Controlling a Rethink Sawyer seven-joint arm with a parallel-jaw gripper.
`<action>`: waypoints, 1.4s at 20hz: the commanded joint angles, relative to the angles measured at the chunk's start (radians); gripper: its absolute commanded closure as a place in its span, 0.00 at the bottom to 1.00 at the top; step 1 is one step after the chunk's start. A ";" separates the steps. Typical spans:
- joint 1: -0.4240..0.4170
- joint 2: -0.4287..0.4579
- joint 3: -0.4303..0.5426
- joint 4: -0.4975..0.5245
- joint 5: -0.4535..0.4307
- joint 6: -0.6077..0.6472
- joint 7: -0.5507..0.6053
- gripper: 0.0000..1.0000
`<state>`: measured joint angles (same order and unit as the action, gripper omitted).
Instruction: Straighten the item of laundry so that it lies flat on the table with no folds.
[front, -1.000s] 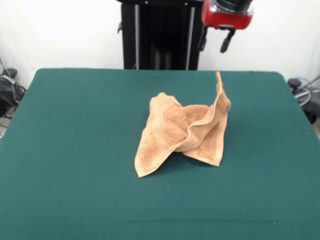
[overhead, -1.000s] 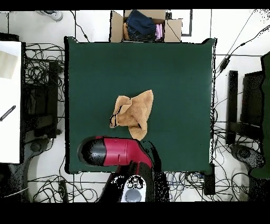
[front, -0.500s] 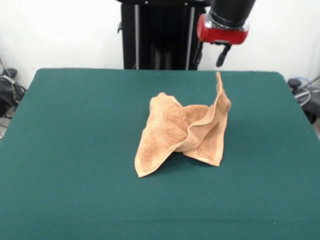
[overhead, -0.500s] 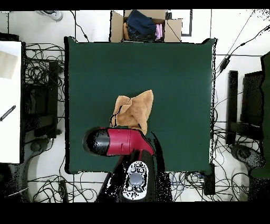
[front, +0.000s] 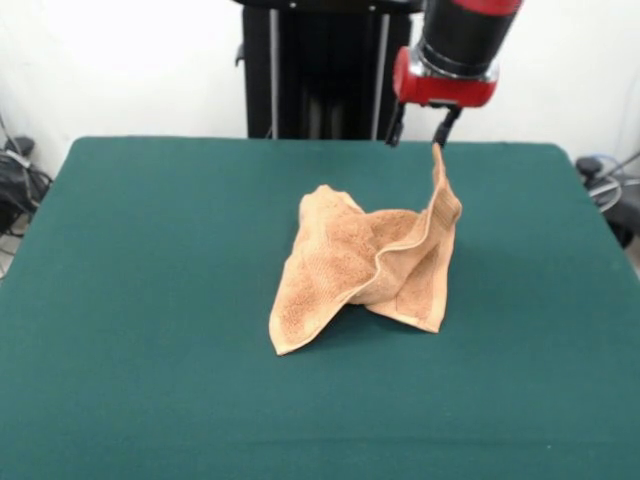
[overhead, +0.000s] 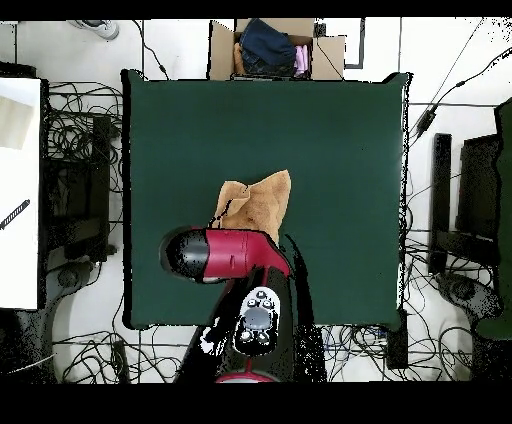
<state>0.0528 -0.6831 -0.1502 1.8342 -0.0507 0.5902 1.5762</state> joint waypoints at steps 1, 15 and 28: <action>0.015 0.043 0.033 -0.104 0.016 0.139 0.163 0.00; 0.024 0.046 0.042 -0.147 -0.001 0.193 0.142 0.00; 0.031 0.052 0.041 -0.168 -0.002 0.236 0.141 0.00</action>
<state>0.0707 -0.6475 -0.1502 1.6953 -0.0520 0.7253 1.5762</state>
